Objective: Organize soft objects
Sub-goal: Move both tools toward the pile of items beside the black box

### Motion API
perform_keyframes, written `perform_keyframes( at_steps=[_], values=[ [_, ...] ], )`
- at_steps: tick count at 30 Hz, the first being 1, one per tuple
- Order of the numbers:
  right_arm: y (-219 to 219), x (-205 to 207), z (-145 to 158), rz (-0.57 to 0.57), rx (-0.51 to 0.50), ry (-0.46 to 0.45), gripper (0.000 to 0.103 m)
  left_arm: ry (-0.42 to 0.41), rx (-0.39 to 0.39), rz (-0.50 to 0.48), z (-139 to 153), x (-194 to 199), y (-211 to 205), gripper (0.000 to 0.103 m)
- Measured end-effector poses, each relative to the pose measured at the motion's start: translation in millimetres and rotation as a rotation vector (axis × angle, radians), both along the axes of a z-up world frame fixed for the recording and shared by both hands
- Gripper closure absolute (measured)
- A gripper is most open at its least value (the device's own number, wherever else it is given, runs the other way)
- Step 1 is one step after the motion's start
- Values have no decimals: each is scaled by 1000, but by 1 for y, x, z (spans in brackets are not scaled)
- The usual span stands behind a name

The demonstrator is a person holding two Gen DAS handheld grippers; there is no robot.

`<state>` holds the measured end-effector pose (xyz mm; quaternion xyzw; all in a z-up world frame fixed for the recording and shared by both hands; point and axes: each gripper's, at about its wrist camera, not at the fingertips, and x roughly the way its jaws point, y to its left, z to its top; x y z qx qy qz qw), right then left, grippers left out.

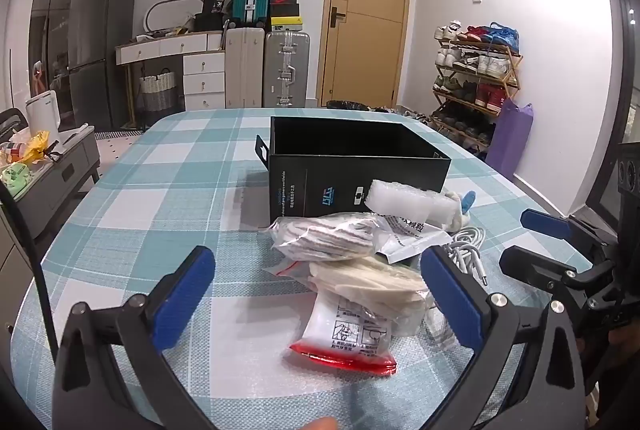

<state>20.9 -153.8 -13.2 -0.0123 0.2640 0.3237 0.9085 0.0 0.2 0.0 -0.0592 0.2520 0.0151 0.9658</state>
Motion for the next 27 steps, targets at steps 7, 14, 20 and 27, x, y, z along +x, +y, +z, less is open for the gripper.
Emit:
perform_keyframes(
  at_steps=[7, 14, 20, 27],
  values=[
    [0, 0, 0, -1, -1, 0, 0, 3, 6, -2, 1, 0, 0, 0],
    [0, 0, 0, 0, -3, 0, 0, 0, 2, -3, 1, -1, 0, 0],
    [0, 0, 0, -1, -4, 0, 0, 1, 7, -6, 4, -1, 6, 0],
    [1, 0, 0, 4, -7, 3, 0, -3, 9, -2, -1, 3, 3, 0]
  ],
)
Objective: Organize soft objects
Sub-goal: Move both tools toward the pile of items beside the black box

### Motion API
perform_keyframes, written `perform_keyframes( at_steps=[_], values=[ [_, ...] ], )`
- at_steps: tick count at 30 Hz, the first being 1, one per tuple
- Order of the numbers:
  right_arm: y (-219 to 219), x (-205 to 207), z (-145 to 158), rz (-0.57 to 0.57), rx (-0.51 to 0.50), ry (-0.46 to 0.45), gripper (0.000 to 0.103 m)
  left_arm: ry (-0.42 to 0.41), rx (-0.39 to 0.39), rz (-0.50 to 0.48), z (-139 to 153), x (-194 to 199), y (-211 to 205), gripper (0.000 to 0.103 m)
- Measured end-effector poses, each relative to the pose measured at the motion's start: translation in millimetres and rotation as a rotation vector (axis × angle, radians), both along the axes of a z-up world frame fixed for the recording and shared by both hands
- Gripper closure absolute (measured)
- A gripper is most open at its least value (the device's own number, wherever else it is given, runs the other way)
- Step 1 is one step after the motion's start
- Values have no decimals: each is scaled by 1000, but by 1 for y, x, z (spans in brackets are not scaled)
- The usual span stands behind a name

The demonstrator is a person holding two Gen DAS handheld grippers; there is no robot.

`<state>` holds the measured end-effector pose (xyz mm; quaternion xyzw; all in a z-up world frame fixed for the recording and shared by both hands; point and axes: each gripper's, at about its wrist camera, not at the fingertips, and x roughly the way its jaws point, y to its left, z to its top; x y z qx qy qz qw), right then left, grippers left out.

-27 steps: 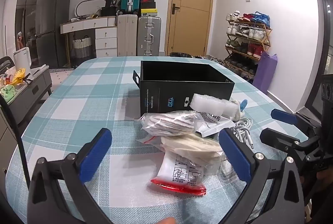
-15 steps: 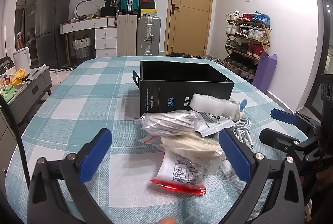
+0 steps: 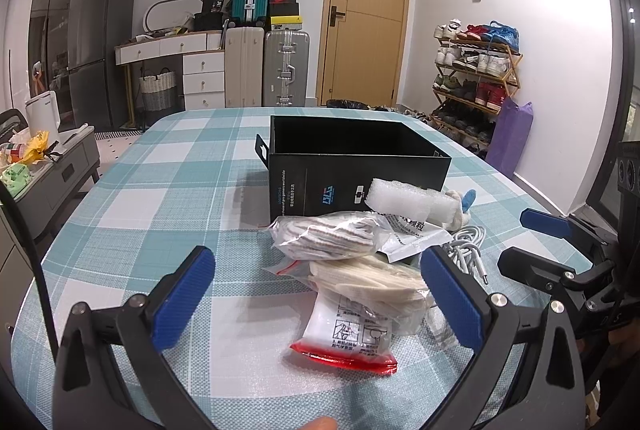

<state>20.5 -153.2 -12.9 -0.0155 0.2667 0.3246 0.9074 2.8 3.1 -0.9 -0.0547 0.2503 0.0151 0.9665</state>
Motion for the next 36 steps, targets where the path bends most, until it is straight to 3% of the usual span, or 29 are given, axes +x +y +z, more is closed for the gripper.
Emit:
perform_keyframes(
  at_steps=[15, 25, 29, 36],
  values=[
    [3, 11, -5, 1, -45, 59, 0, 34, 9, 2, -1, 2, -3, 0],
    [12, 26, -10, 10, -106, 155, 0, 70, 22, 0, 0, 5, -4, 0],
    [17, 30, -13, 10, -137, 183, 0, 42, 19, -4, -2, 6, -5, 0],
    [26, 39, -17, 18, -202, 231, 0, 89, -25, -4, -2, 14, 1, 0]
  ],
)
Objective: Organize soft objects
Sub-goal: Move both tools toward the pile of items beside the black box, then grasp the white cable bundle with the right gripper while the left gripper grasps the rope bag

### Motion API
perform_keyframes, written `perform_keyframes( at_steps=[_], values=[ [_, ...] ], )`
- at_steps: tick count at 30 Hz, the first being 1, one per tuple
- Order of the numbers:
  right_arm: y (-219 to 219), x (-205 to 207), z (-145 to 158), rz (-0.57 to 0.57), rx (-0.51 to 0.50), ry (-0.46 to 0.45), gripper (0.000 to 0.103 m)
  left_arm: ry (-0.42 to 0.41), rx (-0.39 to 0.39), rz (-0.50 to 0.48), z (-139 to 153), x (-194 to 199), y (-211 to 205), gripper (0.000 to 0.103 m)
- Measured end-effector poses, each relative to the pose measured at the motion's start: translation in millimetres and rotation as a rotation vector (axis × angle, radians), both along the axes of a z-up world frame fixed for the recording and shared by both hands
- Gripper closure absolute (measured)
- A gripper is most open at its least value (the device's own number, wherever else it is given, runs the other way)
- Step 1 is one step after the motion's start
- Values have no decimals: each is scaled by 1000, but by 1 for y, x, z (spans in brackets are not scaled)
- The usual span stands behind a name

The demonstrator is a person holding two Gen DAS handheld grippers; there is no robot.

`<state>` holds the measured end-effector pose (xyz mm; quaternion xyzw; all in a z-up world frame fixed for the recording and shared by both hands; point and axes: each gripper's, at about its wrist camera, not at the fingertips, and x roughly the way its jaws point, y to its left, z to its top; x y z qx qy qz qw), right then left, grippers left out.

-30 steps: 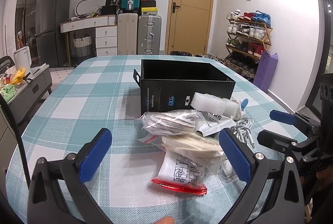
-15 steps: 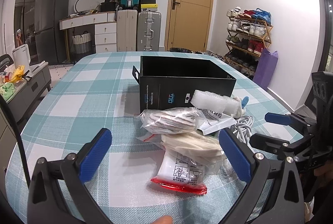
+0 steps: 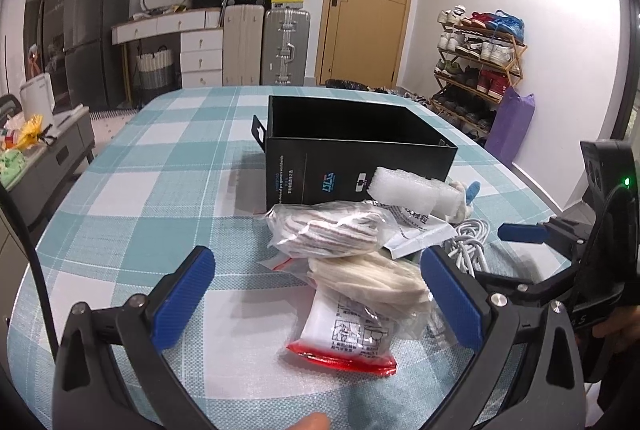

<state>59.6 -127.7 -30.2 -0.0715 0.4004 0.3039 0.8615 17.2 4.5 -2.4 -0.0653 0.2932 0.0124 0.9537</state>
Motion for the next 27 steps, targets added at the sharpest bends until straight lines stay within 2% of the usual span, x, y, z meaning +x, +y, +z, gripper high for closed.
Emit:
perform_keyframes(
  at_steps=[7, 10, 15, 17, 21, 22, 24, 27],
  values=[
    [6, 9, -4, 5, -41, 32, 0, 39, 19, 7, 3, 16, 1, 0],
    [8, 10, -4, 5, -60, 26, 0, 70, -17, 1, 3, 24, 0, 0],
    [9, 13, -5, -6, -65, 30, 0, 86, 34, 9, 1, 35, -3, 0],
    [9, 14, -7, -9, -61, 38, 0, 110, 15, 4, 0, 39, -2, 0],
    [13, 14, -9, -9, -52, 42, 1, 106, 5, -3, 0, 41, 1, 1],
    [14, 14, -8, -6, -49, 41, 3, 106, 8, -4, 0, 41, 2, 3],
    [14, 12, -7, 3, -43, 25, 16, 106, 7, -21, 0, 40, 2, 10],
    [16, 9, -6, 18, -33, 20, 24, 116, -1, -42, -2, 40, 1, 24]
  ],
)
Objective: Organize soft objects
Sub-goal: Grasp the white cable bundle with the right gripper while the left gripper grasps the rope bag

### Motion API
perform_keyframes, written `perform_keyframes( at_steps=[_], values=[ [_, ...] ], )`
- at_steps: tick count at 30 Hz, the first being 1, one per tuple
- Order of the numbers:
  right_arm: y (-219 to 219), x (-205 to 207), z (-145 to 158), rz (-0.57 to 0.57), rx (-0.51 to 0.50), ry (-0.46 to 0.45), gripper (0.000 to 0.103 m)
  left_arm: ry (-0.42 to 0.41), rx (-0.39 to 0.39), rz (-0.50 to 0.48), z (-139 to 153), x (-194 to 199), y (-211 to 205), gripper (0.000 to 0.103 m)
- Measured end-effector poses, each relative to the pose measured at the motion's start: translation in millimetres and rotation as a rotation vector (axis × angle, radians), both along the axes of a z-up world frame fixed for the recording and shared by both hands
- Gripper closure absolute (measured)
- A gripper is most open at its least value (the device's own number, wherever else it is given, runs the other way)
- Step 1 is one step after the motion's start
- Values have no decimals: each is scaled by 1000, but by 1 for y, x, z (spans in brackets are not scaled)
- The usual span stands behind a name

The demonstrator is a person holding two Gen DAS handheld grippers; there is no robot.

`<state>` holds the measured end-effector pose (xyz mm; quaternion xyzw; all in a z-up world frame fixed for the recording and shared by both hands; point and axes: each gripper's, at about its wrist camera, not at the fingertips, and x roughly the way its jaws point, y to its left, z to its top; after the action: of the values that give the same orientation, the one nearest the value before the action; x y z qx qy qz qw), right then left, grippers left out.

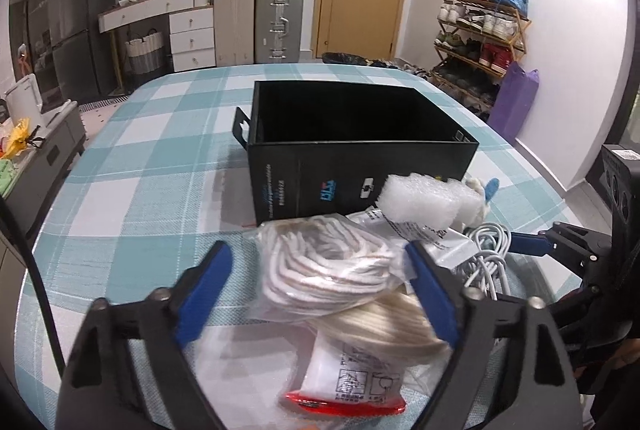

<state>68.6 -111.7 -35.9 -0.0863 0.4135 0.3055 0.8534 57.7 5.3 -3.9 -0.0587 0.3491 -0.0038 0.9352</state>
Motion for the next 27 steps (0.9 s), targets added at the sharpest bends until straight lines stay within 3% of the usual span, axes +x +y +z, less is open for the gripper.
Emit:
perform_keyframes(
  at_steps=[3, 15, 21, 27],
  values=[
    [-1, -3, 1, 14, 19, -1, 32, 9, -2, -34, -1, 0, -5, 37],
    [-17, -7, 1, 26, 83, 26, 70, 1, -18, -26, -2, -8, 2, 56],
    [-19, -15, 3, 37, 94, 3, 76, -13, 22, -32, 1, -13, 0, 60],
    [-26, -23, 8, 32, 98, -32, 76, -56, 0, -17, 6, -28, 4, 61]
  ],
)
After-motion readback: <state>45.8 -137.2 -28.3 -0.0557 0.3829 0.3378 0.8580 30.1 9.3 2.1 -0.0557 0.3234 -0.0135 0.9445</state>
